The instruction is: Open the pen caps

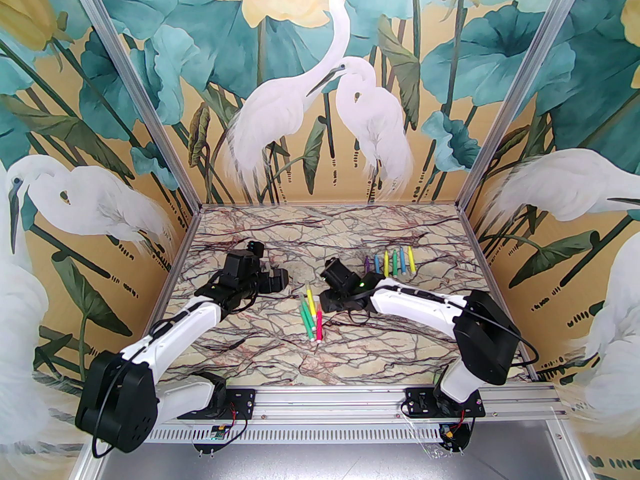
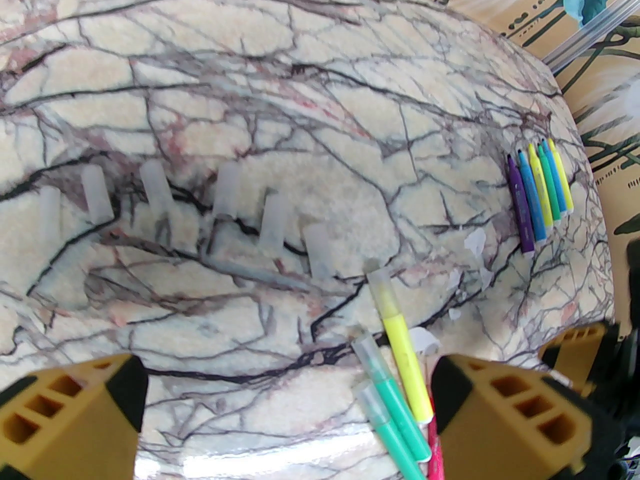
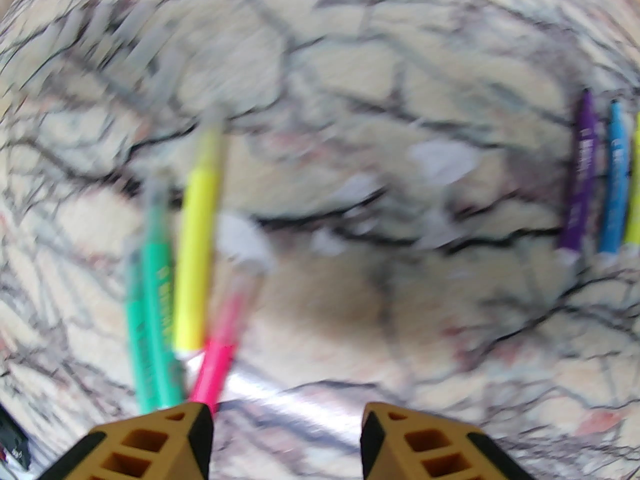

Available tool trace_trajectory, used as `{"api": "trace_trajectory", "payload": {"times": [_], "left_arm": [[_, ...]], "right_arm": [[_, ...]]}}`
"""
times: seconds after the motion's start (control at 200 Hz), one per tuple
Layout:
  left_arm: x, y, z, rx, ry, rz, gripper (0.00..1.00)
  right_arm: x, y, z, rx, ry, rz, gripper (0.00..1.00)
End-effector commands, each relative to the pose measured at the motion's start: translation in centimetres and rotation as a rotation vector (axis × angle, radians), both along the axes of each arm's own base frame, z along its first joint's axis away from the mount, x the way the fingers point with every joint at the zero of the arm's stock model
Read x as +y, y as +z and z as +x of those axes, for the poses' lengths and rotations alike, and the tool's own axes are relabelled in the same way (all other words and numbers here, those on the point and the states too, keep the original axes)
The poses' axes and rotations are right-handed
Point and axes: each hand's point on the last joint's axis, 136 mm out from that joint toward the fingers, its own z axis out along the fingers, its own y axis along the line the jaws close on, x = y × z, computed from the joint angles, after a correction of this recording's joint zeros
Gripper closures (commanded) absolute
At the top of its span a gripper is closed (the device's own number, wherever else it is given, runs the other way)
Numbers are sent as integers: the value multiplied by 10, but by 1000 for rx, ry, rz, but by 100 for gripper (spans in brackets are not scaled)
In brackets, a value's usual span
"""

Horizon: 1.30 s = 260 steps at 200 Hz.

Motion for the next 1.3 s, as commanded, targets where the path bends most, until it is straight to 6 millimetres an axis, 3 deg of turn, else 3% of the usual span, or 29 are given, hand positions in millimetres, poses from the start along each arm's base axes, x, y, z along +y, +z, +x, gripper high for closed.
{"api": "trace_trajectory", "payload": {"times": [0.0, 0.16, 0.345, 0.685, 1.295], "left_arm": [[7, 9, 4, -57, 32, 4, 1], [9, 12, 1, -74, 33, 7, 0], [13, 13, -1, -87, 40, 15, 1], [11, 13, -1, -93, 29, 7, 1], [10, 12, -1, -94, 22, 11, 1]], "right_arm": [[15, -12, -16, 63, 35, -12, 46], [34, -23, -25, 103, 72, 4, 49], [42, -36, -31, 132, 81, -19, 52], [31, -49, -26, 118, 51, -120, 64], [8, -54, -22, 100, 32, -265, 69]]}}
